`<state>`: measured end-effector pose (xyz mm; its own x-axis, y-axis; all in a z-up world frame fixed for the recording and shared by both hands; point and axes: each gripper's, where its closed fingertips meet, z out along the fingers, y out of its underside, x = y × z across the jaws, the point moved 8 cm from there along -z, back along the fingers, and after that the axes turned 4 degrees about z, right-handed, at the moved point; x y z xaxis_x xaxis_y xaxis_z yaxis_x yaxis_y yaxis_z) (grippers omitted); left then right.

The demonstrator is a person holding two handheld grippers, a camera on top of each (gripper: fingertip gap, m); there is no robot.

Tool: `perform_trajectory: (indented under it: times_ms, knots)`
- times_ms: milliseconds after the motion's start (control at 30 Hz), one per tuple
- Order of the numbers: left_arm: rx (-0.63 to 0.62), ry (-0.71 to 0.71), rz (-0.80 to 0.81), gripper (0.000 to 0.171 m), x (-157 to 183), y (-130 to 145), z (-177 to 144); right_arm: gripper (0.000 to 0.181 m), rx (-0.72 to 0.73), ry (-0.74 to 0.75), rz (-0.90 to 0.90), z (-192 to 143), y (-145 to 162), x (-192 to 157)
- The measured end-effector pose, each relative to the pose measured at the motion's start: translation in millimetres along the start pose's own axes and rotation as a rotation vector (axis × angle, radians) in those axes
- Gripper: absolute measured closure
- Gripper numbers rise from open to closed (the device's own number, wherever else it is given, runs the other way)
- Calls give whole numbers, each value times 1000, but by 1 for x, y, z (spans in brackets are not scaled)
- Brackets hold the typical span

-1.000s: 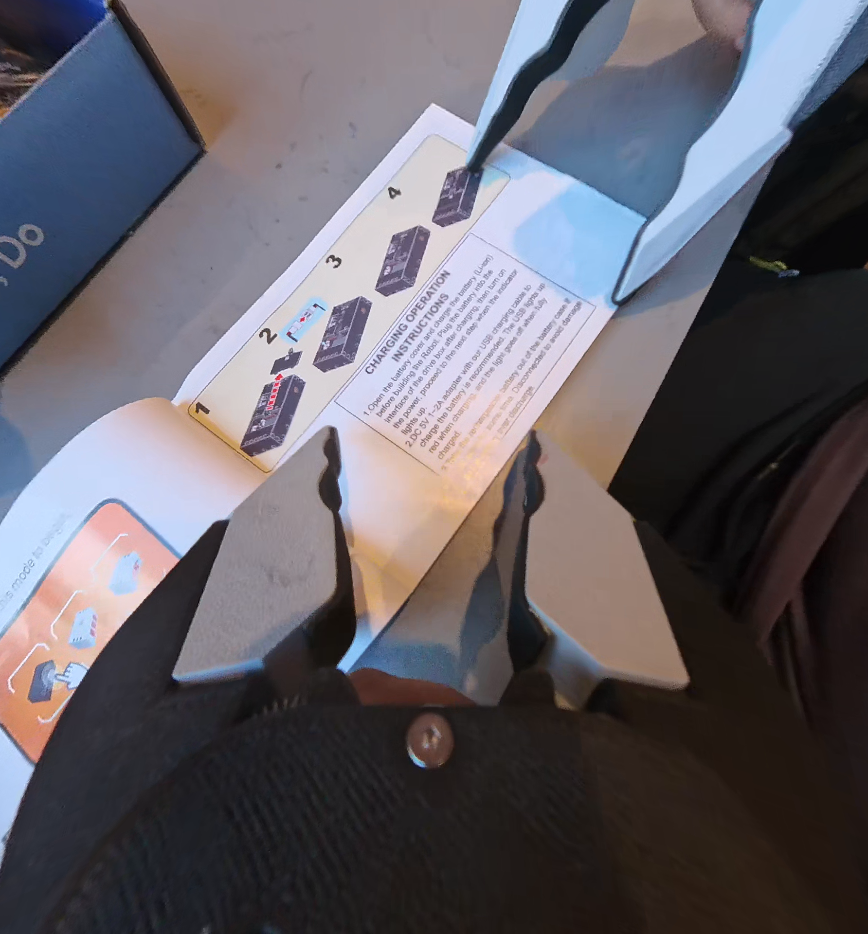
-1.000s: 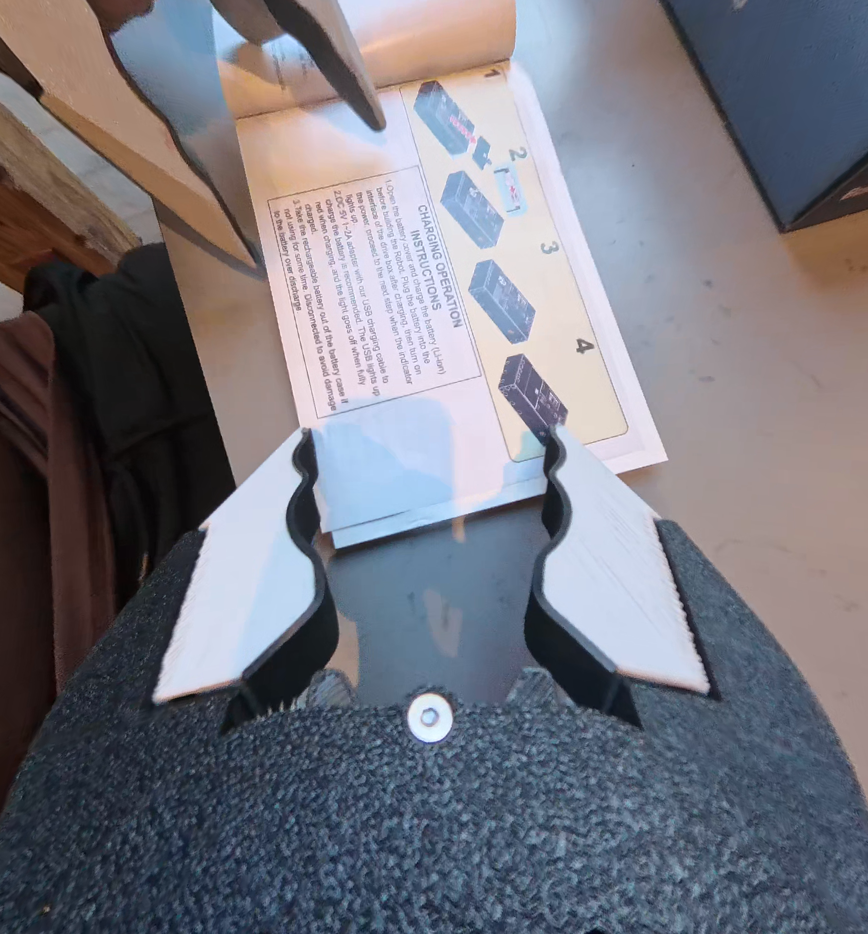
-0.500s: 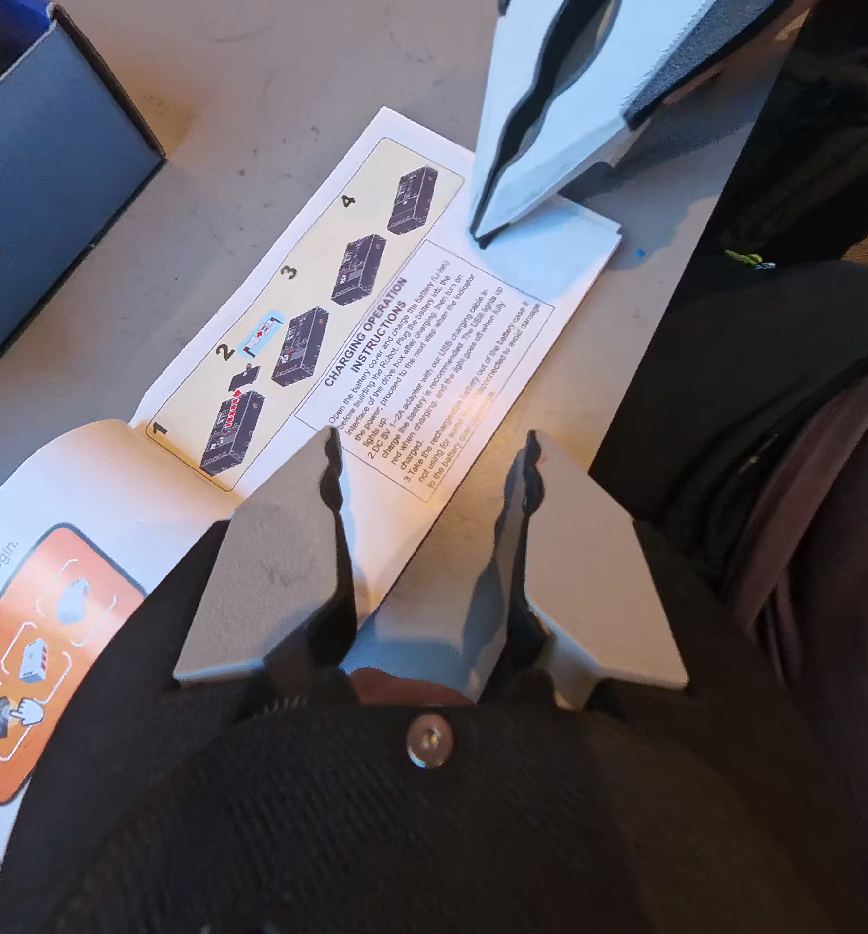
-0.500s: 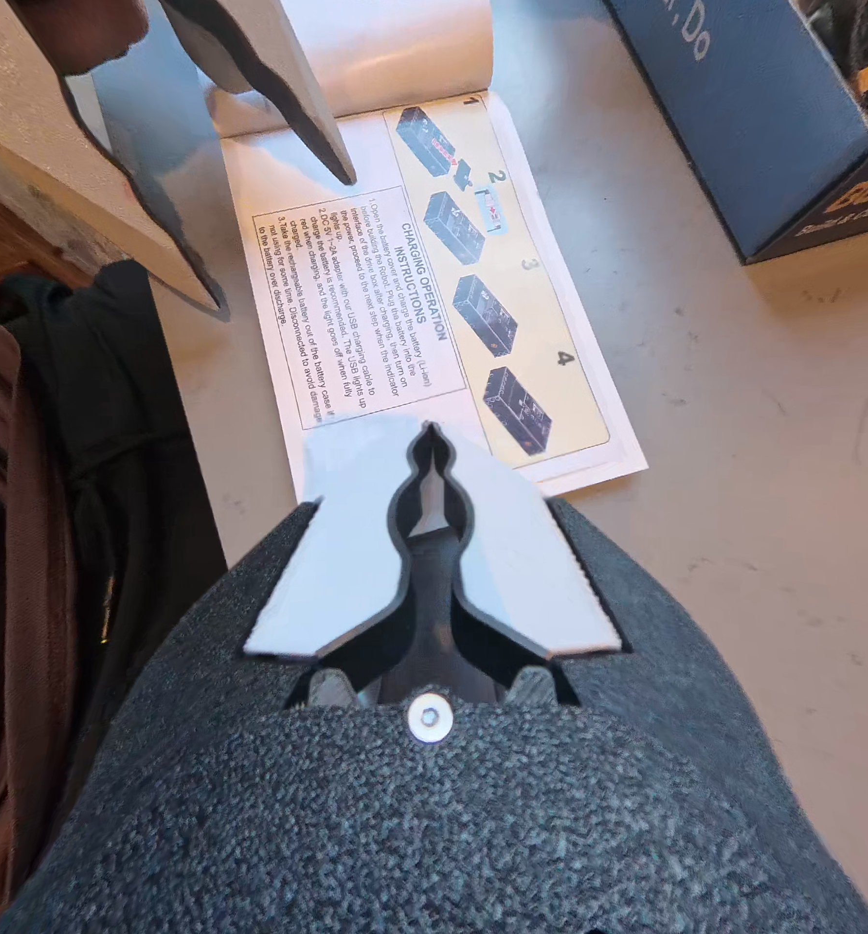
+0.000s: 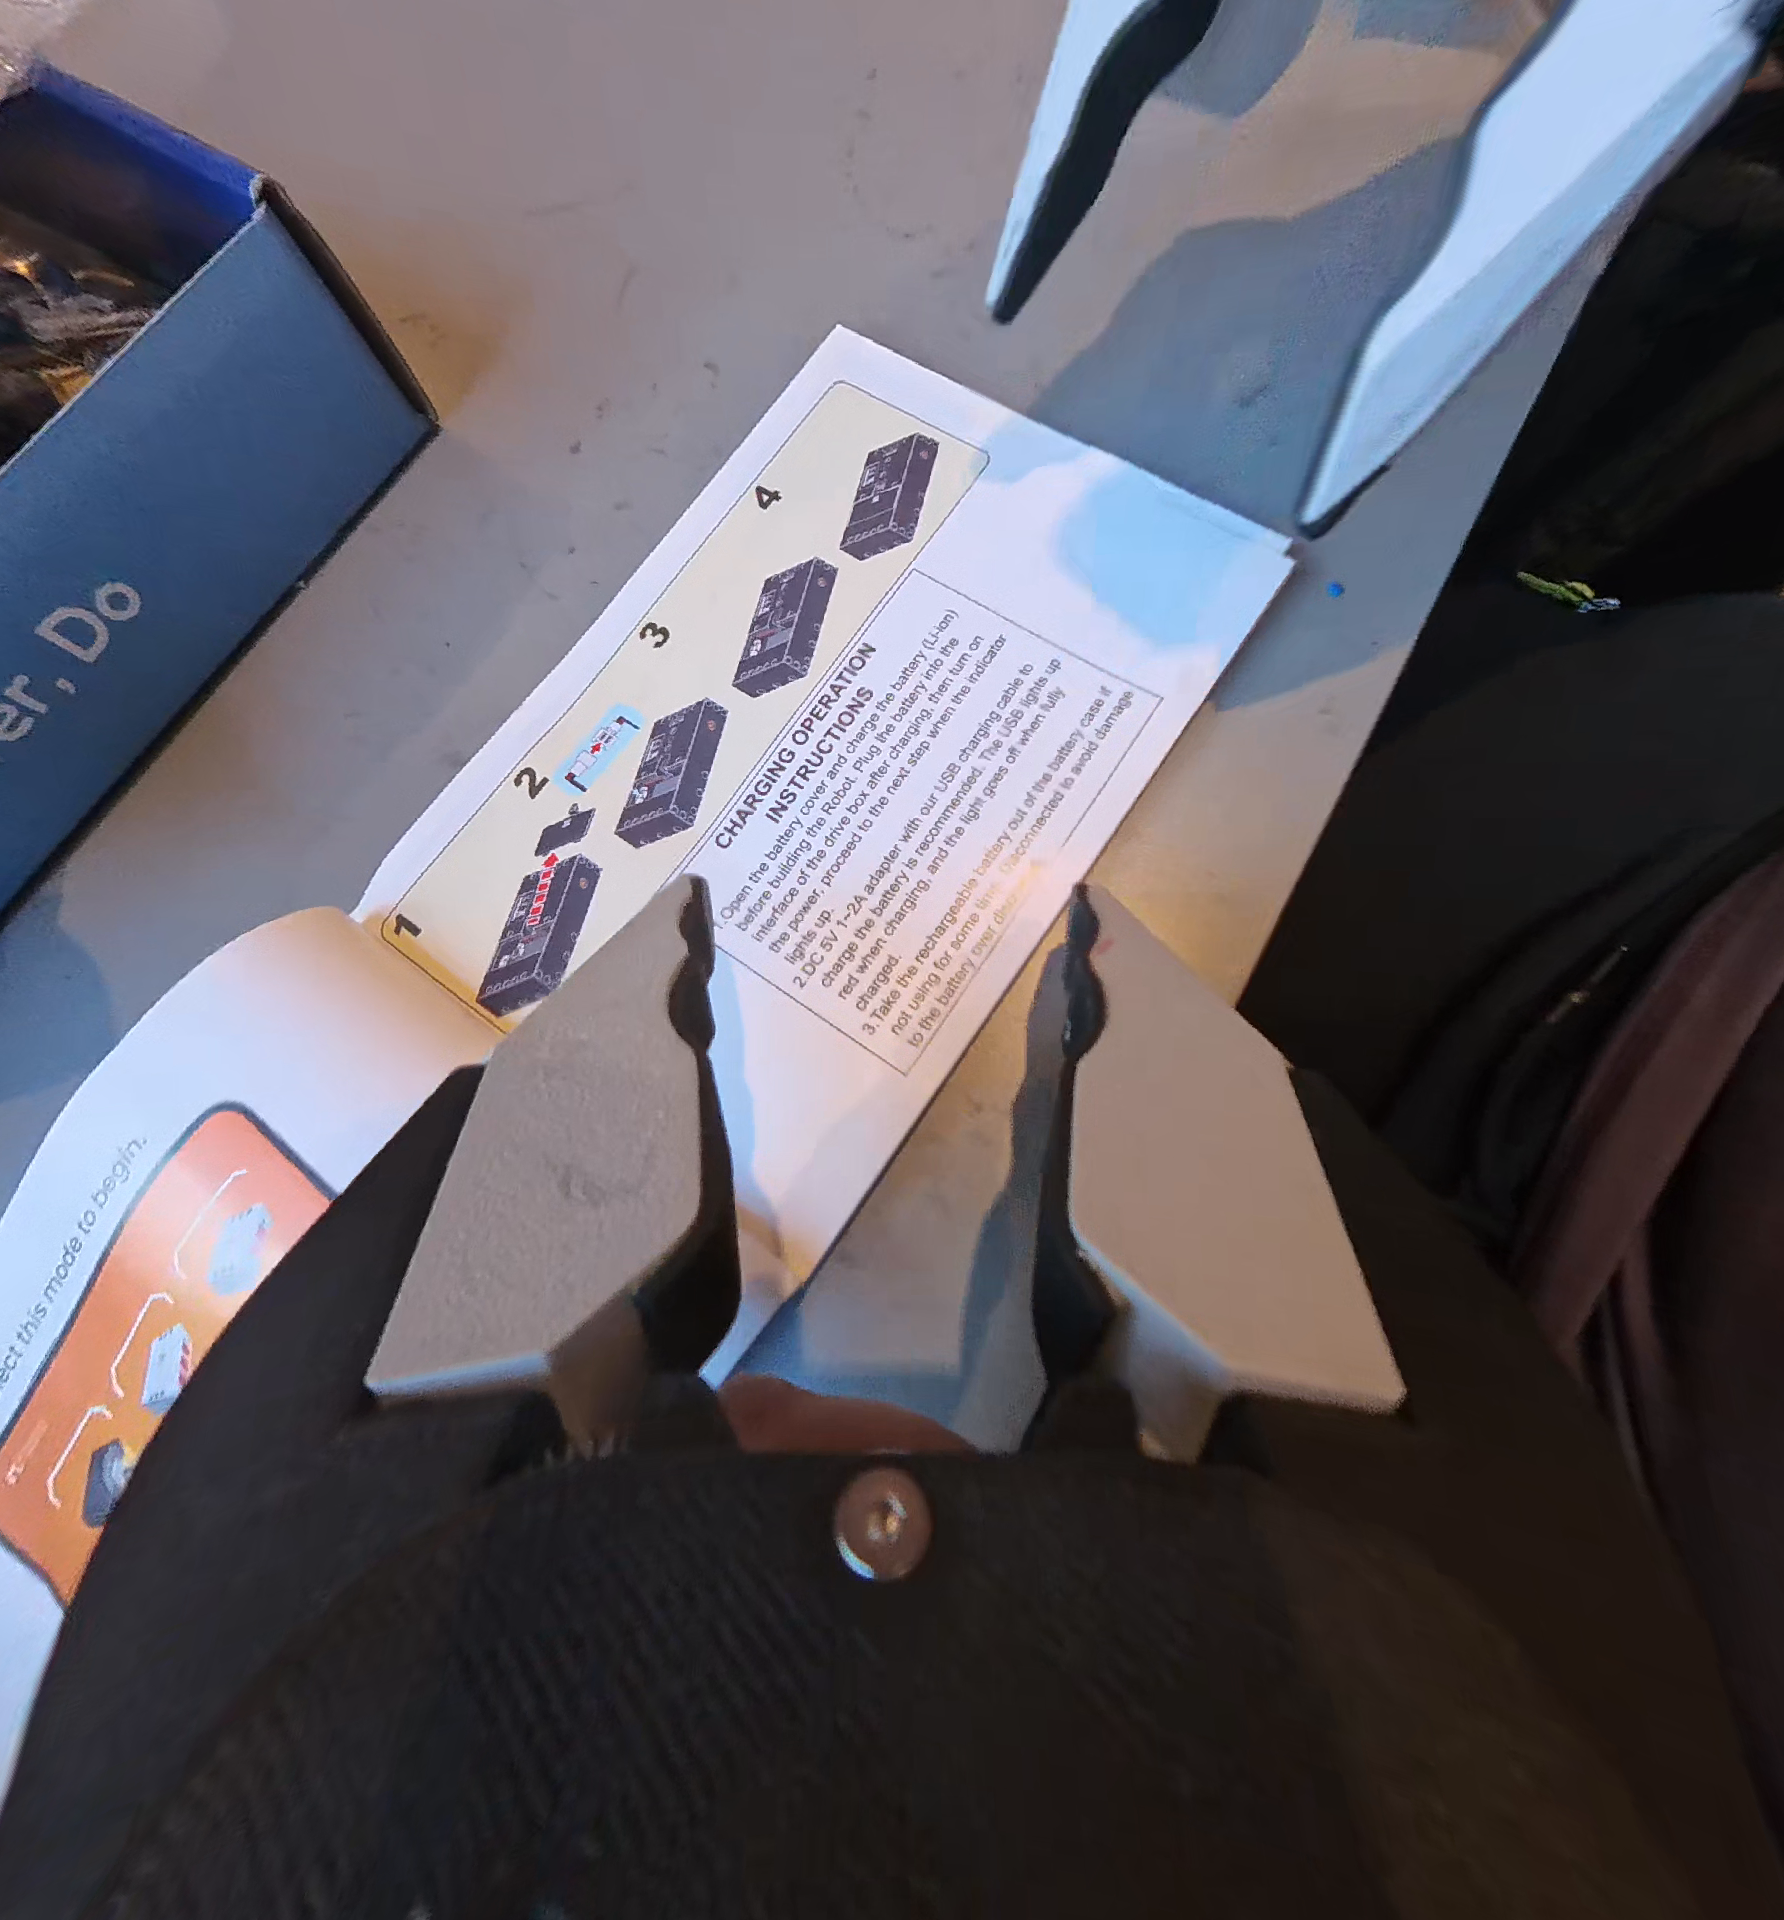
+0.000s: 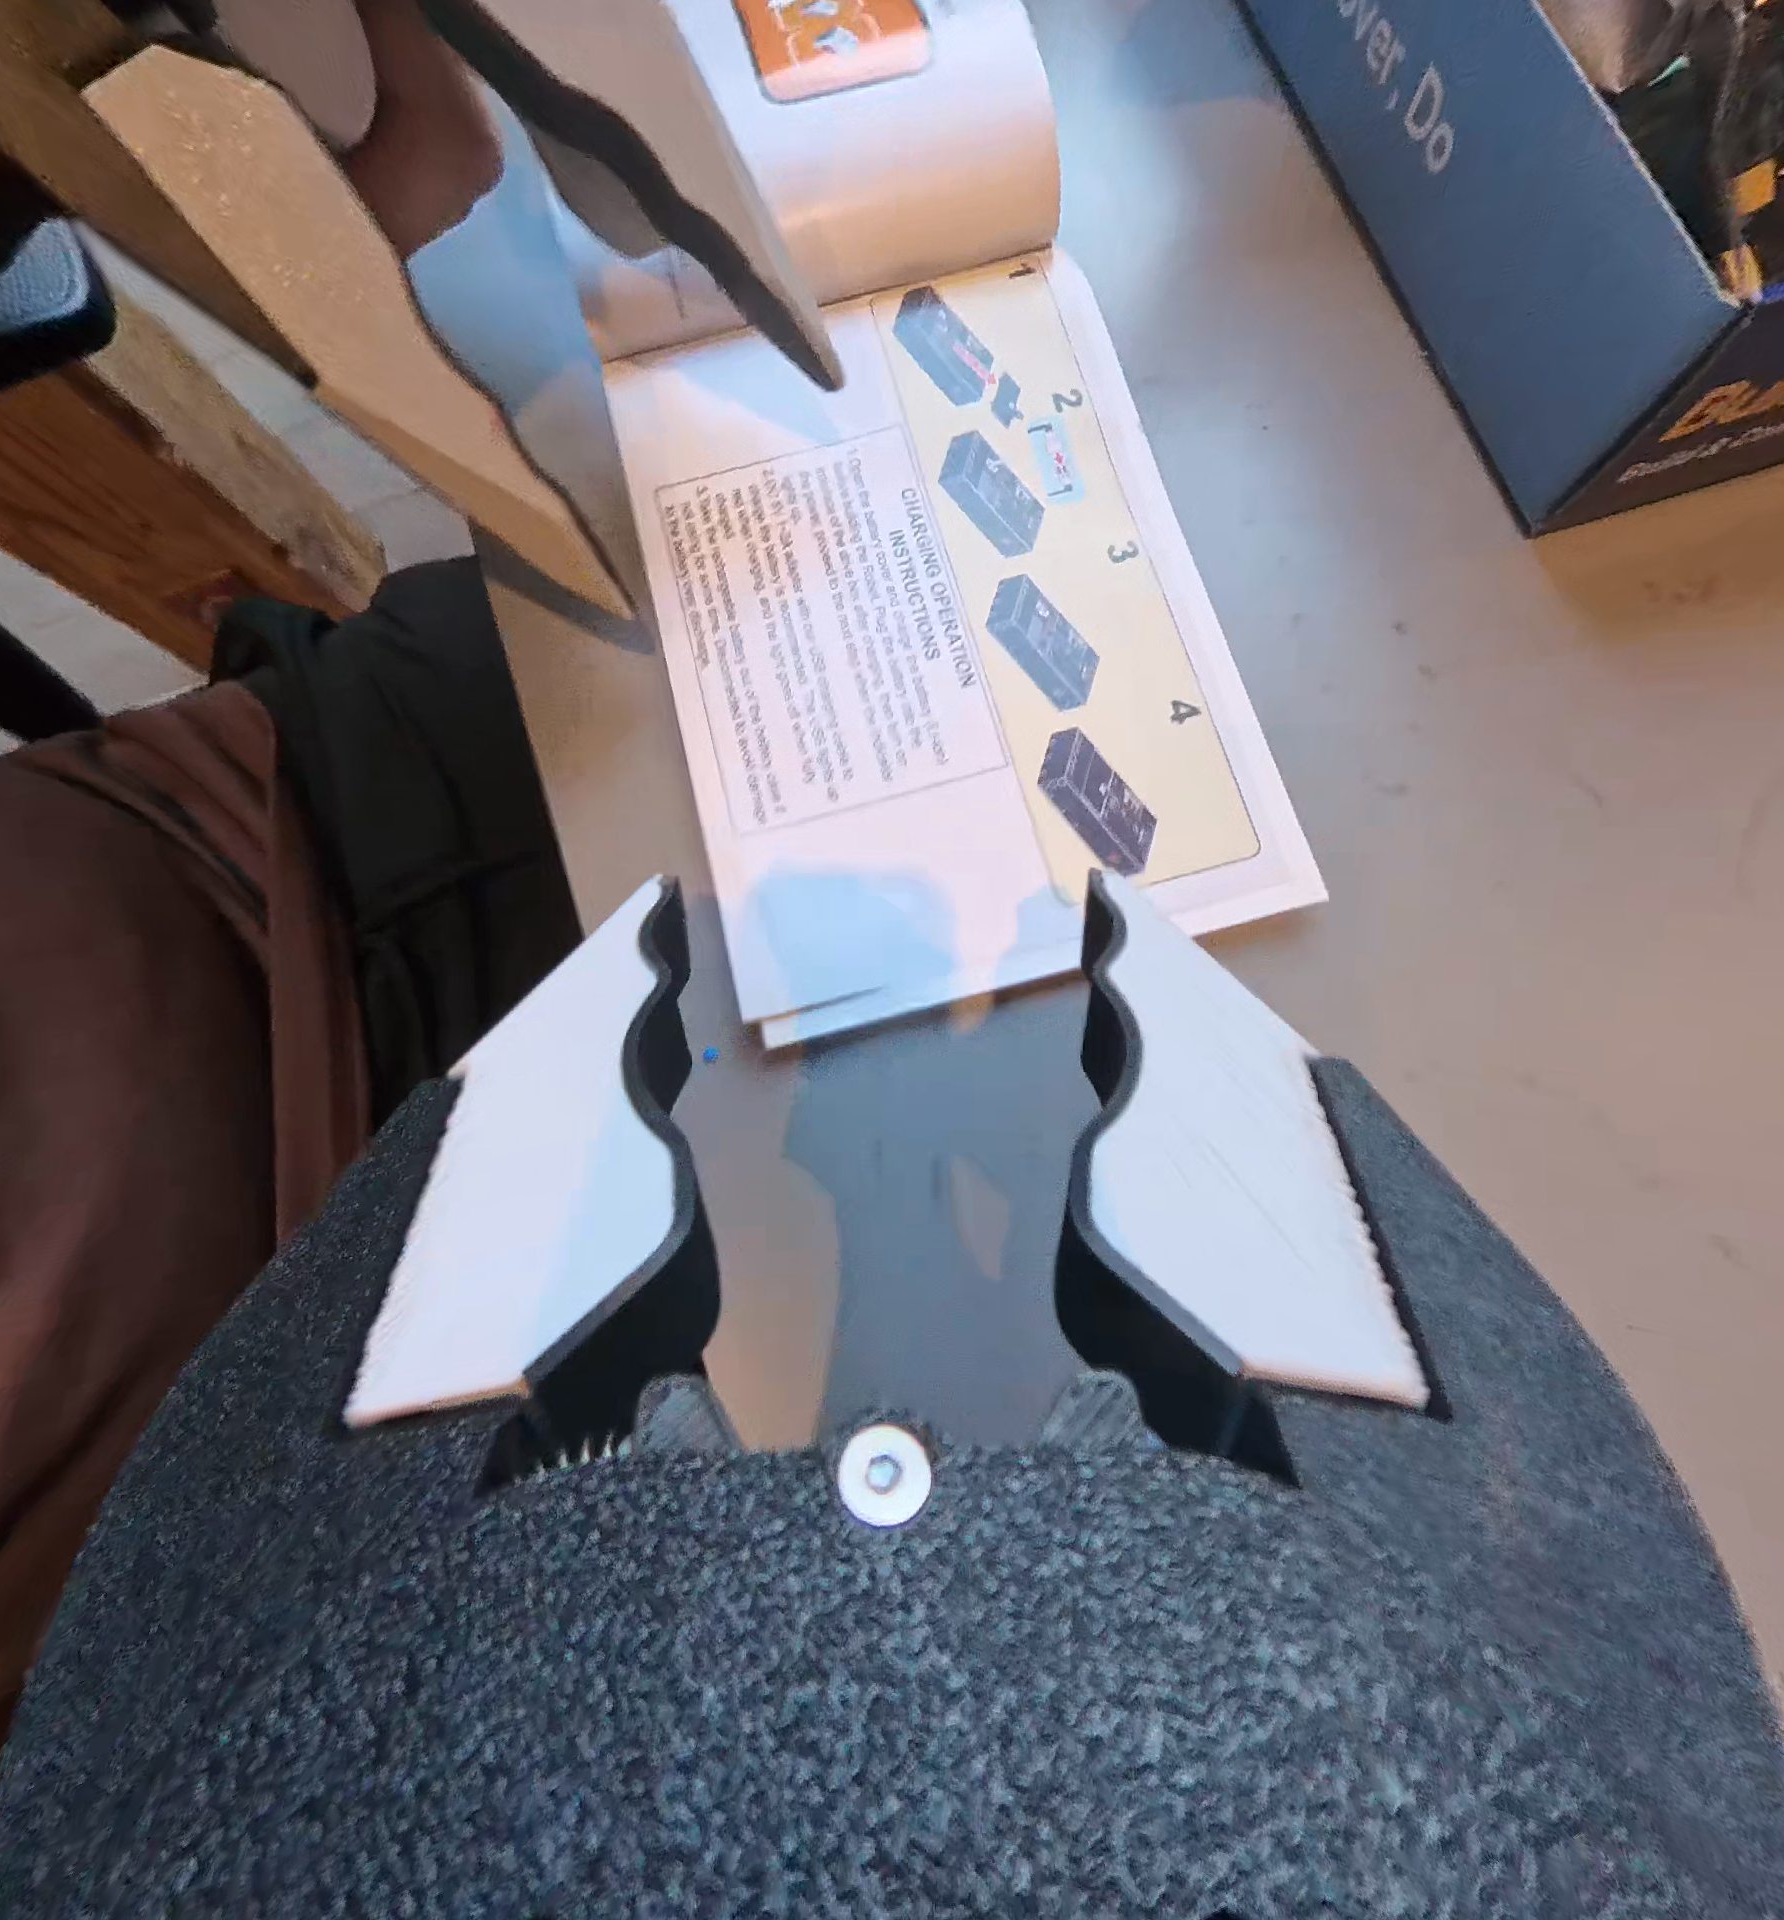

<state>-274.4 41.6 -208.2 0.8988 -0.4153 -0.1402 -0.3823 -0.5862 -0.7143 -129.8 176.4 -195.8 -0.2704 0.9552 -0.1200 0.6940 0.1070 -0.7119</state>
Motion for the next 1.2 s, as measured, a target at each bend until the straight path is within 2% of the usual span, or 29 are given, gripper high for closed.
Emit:
perform_trajectory:
  times_ms: [100, 233, 367, 433, 500, 533, 567, 600, 733, 900, 933, 1000, 1033, 1200]
  knots:
    - [-4, 10, 5, 106, 1, 0, 4, 106, -51, -48, -40, -4, 6, -7]
    - [-30, 22, 17, 106, 3, 3, 10, 131, -128, -35, -142, 9, 12, -17]
    - [-40, 41, 13, 104, 2, 7, 12, 137, -144, -35, -183, 19, 12, -23]
    - [-37, 50, 8, 104, 2, 8, 12, 155, -151, -50, -178, 22, 13, -23]
    - [-40, 58, 2, 104, 3, 9, 13, 160, -145, -53, -172, 23, 13, -22]
    - [-40, 59, 5, 104, 3, 9, 13, 166, -146, -68, -166, 23, 13, -23]
    - [-39, 59, 9, 104, 4, 8, 13, 179, -148, -96, -157, 23, 14, -25]
    - [-39, 62, 13, 105, 6, 8, 13, 181, -146, -115, -144, 24, 14, -26]
    - [-44, 65, 39, 105, 11, 6, 15, 181, -135, -114, -95, 25, 12, -23]
    - [-47, 59, 51, 105, 13, 5, 15, 181, -80, -26, -81, 19, 6, -14]
    - [-45, 55, 52, 105, 13, 5, 15, 174, -70, -22, -91, 16, 4, -14]
    - [-40, 50, 50, 105, 12, 5, 14, 134, -55, 1, -97, 12, 2, -13]
    - [-38, 47, 47, 105, 10, 5, 13, 123, -64, -11, -99, 12, 3, -14]
    - [-32, 40, 28, 106, 5, 6, 12, 124, -138, 8, -167, 19, 12, -16]
